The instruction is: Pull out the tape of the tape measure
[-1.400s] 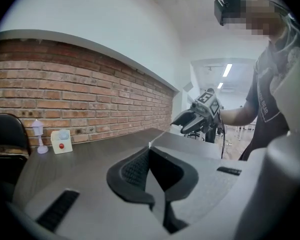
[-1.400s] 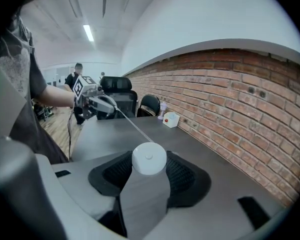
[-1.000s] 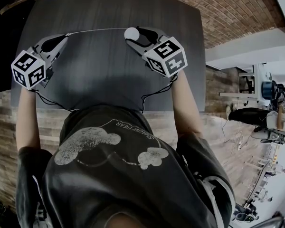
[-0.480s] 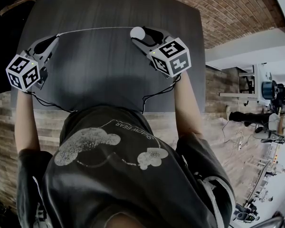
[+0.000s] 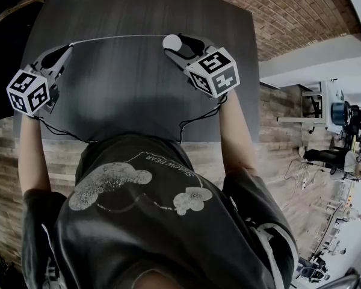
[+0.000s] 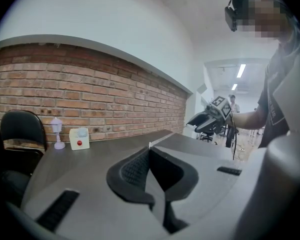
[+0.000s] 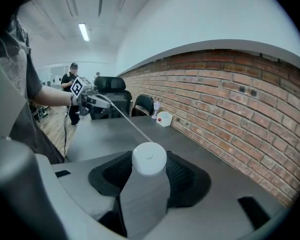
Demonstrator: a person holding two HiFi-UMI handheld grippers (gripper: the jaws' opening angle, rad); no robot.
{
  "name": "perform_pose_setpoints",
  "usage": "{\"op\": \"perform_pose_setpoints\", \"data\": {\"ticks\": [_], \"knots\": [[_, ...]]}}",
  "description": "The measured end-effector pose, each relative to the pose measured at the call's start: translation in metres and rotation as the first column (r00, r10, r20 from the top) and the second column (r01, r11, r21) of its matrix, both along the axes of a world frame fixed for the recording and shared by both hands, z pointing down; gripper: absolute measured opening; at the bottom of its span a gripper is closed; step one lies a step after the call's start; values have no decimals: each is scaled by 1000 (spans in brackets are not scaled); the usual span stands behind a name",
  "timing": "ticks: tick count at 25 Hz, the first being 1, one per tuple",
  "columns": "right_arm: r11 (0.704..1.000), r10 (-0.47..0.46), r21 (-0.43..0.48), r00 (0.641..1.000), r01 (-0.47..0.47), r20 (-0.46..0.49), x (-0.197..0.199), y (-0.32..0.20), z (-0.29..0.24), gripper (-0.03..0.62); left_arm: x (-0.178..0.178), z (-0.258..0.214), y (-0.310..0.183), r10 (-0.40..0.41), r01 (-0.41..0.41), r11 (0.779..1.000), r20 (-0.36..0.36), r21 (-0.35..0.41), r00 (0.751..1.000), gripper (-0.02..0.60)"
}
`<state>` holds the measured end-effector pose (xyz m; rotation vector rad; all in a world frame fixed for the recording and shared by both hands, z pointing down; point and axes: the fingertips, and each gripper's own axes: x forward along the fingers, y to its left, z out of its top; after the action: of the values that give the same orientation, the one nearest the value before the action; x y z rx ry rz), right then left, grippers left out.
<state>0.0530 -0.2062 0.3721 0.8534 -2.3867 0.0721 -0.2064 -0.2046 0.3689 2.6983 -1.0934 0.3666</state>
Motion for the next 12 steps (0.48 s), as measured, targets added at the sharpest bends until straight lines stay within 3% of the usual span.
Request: {"op": "perform_pose_setpoints", "data": {"ticks": [5, 12], "knots": [[1000, -1, 12, 1000, 1, -28, 2, 0, 3, 232, -2, 1, -1, -8, 8, 1000, -1, 0, 1000, 9], [997, 78, -4, 997, -78, 6, 21, -4, 1, 232, -27, 5, -1, -73, 73, 997, -8, -17, 997, 9]]}}
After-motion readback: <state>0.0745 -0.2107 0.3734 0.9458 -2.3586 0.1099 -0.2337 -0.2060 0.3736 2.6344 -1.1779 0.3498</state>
